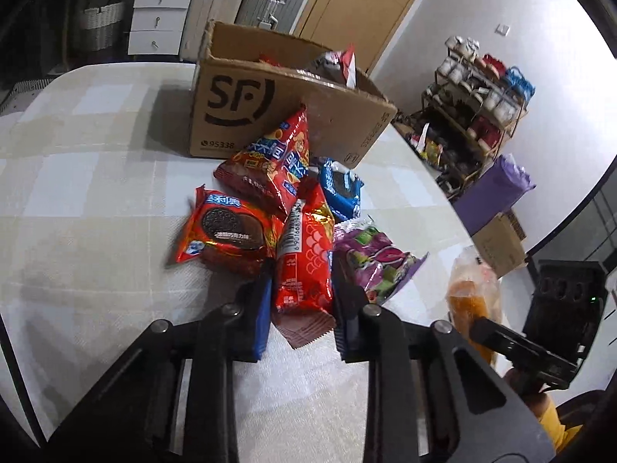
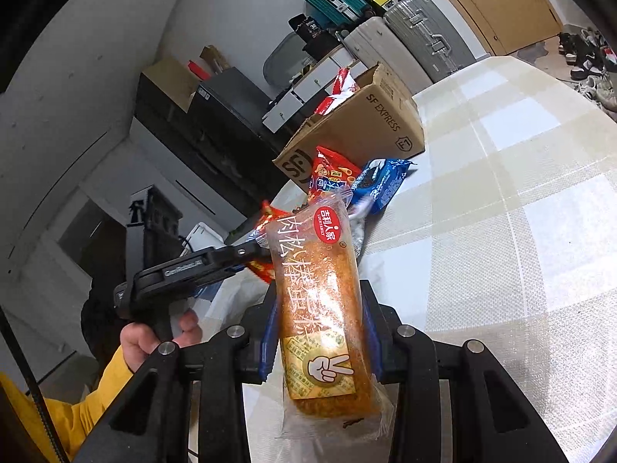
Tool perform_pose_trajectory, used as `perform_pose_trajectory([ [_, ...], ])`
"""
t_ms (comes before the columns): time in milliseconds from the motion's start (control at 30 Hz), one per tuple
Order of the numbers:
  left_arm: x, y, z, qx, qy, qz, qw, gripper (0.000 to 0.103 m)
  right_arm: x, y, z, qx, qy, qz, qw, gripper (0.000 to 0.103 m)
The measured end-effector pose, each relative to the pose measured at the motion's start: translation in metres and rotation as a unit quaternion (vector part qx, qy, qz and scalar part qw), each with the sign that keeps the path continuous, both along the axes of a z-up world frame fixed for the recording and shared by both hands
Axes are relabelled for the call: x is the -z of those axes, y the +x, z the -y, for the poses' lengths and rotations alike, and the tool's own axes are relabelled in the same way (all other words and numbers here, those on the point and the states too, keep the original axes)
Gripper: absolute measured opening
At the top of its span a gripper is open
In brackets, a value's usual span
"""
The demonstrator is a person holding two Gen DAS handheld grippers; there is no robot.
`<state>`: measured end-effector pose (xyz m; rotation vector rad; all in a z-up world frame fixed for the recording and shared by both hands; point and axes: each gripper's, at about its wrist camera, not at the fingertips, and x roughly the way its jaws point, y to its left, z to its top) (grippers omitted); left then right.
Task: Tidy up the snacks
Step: 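Grasp the tall red chip bag with the left tool while the right tool holds the cake bag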
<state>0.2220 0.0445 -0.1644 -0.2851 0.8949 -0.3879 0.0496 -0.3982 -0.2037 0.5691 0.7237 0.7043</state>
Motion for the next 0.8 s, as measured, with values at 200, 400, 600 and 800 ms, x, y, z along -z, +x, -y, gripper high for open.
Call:
perform_pose_trajectory([
  [200,-0.014,-0.033,-0.017,-0.015,-0.012,0.02,0.9996,0.022,-0.001,-0.002,0.0,0.0,0.0,0.003,1.0,0.037],
  [400,-0.04,-0.082,-0.008,-0.026,0.038,0.074,0.9962,0.023,-0.002,-0.007,0.016,0.055,0.0,0.007,0.998,0.037],
  [600,-0.061,-0.128,-0.005,-0.04,0.053,0.105,0.9922,0.023,-0.013,-0.02,0.008,0.066,-0.013,0.005,0.998,0.037],
  [800,-0.082,-0.167,-0.017,-0.05,0.042,0.111,0.9917,0.023,-0.048,-0.049,-0.011,0.051,-0.024,0.038,0.998,0.037],
])
